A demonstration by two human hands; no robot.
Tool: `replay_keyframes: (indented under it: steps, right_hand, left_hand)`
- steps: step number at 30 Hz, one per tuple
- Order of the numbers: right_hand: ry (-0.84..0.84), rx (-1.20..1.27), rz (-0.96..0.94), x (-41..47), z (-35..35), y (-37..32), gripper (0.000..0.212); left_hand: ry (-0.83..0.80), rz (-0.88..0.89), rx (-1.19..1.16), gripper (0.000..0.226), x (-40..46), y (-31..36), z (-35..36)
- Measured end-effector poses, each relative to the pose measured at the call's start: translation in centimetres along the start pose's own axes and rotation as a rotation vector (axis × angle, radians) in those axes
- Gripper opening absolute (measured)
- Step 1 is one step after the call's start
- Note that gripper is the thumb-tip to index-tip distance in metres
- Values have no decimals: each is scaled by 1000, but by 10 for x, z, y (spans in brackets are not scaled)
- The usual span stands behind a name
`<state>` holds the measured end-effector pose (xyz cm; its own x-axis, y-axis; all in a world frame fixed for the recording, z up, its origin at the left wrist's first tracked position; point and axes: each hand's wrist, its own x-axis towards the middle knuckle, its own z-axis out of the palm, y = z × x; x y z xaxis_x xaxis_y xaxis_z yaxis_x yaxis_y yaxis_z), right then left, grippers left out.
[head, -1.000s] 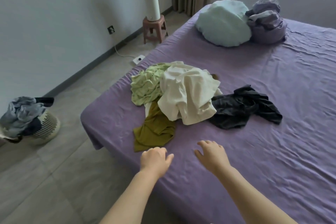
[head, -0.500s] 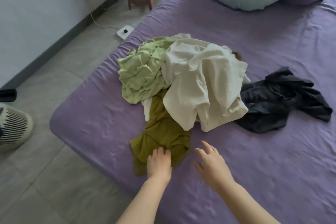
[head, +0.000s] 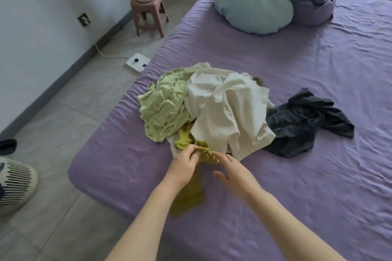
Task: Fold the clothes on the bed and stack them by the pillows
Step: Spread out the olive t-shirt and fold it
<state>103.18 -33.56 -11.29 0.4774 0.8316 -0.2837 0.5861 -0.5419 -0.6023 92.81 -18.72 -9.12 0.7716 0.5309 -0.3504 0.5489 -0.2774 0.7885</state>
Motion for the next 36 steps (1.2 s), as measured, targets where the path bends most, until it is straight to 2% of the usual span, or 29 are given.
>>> replay_keyframes:
  steps: [4,9,11,15,17,19,22,24,27,29,32,34,36]
  right_hand:
    - [129,110,-18,8,-49,-29,67]
    - [195,172,-99,9,-122,-64,75]
    - [244,238,-106,7,-150,-79,78]
    - [423,259,-94,-1,-208,-100,92]
    - [374,377,-93,-12,-228,-110,101]
    - [242,503,-126,-26,-233,-121,107]
    - [234,570,-236,-44,-225,-131,95]
    - [382,525,-272,-51,-220,-126,86]
    - [604,501,-213,-68,-234,-112,50]
    - [596,590,-187,-85,-255,-100,36]
    - [470,792,-246,-121,-290,-76,33]
    - [399,798,-244,-147,-309,-57,33]
    - [456,727,-222,-173,-326,-37,22]
  left_hand:
    - [32,235,121,20,9,88,-75]
    - [106,493,177,14,1,203,-155]
    - [119,562,193,7,-7,242,-175]
    - [162,678,178,13,-26,300,-189]
    - [192,719,108,15,-33,325,-192]
    - [211,736,71,13,-40,350,-193]
    - [299,760,-4,4,-50,385,-193]
    - [356,764,-47,5,-57,406,-191]
    - [360,793,-41,14,-72,434,-180]
    - [320,812,-49,10,-82,448,-169]
    - [247,848,-57,10,-97,467,-145]
    - [225,867,-38,13,-106,481,-123]
    - [209,889,-34,12,-117,497,-97]
